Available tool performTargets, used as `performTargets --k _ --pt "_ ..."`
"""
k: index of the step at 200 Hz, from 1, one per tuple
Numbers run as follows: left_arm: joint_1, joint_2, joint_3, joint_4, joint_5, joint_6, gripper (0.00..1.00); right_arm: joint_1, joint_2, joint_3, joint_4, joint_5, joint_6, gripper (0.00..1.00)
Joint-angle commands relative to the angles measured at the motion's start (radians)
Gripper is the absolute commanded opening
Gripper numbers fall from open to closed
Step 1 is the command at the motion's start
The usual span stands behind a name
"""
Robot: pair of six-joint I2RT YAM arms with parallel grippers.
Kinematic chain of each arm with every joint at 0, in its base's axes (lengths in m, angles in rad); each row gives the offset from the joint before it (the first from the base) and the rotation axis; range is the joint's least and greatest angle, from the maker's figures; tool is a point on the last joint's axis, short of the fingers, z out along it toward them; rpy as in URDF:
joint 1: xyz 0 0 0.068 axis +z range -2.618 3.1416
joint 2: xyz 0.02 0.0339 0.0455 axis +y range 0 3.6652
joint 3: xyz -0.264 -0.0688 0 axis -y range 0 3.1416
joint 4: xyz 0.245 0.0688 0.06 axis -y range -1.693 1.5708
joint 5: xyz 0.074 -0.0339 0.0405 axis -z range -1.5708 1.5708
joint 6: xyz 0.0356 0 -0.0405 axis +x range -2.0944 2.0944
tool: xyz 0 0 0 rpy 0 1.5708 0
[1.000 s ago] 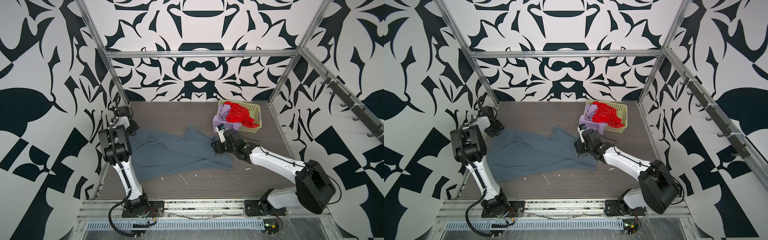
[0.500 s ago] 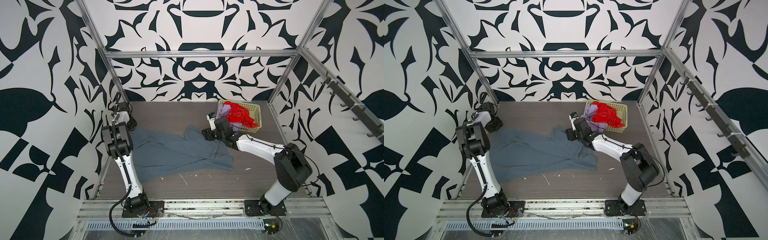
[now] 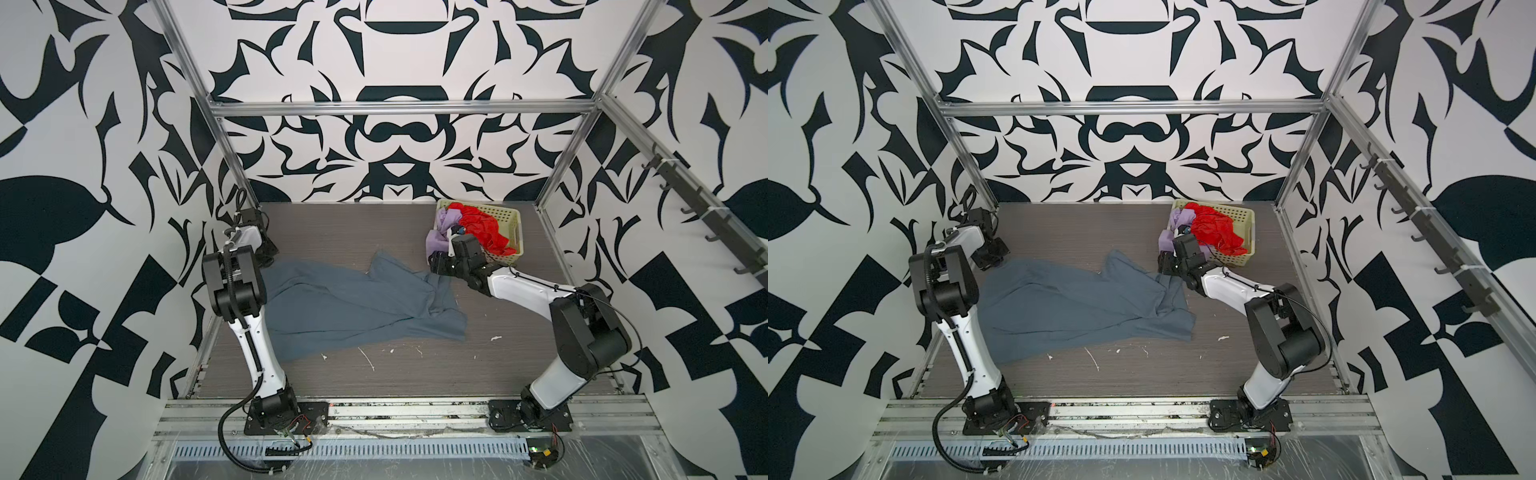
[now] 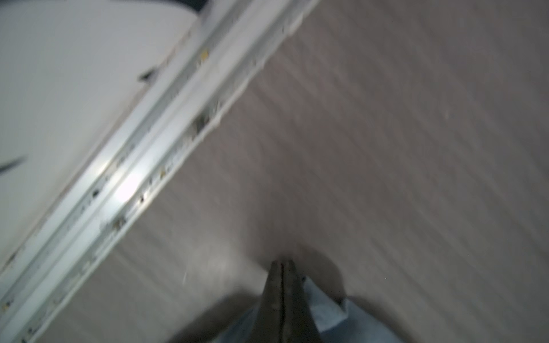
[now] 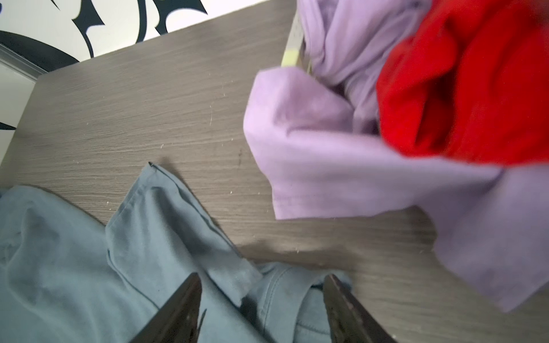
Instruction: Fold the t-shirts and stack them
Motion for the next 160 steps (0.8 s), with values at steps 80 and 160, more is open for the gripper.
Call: performTargets --k 80,160 --pt "0.000 -0.517 -0.377 0.097 0.106 -0.082 0.00 0.024 0.039 -0.056 0.129 -0.057 0.265 0.58" --pt "0.021 -0.263 -0.207 0.074 0.119 -0.023 0.50 0.039 0.076 -0.036 0.162 -0.068 0.306 0.59"
